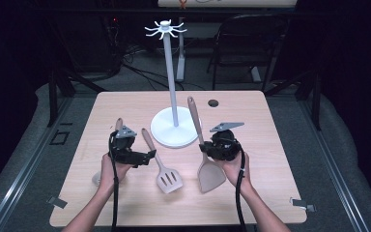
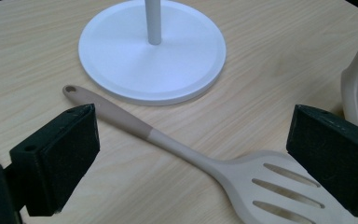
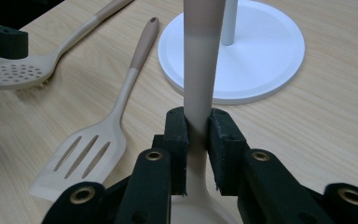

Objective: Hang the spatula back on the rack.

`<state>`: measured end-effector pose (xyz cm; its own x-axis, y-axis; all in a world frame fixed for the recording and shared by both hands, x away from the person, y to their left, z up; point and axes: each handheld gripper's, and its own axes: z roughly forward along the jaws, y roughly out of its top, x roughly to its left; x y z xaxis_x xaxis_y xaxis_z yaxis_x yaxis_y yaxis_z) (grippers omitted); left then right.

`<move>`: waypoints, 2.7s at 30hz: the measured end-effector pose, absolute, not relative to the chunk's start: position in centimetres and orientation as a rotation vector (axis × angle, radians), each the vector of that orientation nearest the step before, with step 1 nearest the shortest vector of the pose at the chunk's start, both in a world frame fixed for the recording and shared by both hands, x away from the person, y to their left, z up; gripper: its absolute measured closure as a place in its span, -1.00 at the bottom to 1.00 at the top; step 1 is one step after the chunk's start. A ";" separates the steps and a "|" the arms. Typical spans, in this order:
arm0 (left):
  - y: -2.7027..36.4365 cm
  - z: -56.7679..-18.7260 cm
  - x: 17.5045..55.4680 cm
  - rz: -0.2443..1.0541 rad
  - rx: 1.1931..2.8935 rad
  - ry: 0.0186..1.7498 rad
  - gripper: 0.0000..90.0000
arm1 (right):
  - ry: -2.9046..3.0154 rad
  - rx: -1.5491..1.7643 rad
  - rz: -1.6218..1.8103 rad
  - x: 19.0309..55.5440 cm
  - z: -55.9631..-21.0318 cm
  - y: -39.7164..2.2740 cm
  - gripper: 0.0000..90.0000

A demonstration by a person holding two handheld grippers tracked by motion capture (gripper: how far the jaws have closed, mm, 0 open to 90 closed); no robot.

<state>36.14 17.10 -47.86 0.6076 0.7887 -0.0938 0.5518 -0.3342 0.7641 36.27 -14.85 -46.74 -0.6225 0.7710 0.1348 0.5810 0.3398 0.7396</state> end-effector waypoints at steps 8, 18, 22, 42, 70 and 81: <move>16.1 -47.6 36.7 0.347 2.027 1.034 -0.94 | 2.363 1.216 1.155 36.4 -46.8 -14.8 0.75; 14.8 -47.2 36.9 0.333 2.022 1.012 -0.93 | 2.351 1.191 1.162 36.5 -46.3 -14.6 0.75; 14.2 -46.7 37.0 0.330 2.019 0.986 -0.91 | 2.338 1.167 1.184 36.4 -45.9 -14.3 0.75; 9.3 -44.2 38.0 0.247 1.973 0.821 -0.32 | 2.320 1.095 1.207 36.4 -45.6 -13.5 0.75; 6.4 -43.6 38.6 0.143 1.841 0.712 0.70 | 2.269 1.060 1.234 35.8 -45.3 -13.2 0.74; 6.4 -42.9 38.6 0.196 1.843 0.680 0.71 | 2.246 1.063 1.272 35.1 -45.3 -14.1 0.45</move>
<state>38.64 6.42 -42.90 0.8208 0.5394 -0.1878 0.3567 -0.2272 0.9062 35.13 -14.12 -45.32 -0.6582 0.7504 0.0603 0.4377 0.3163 0.8416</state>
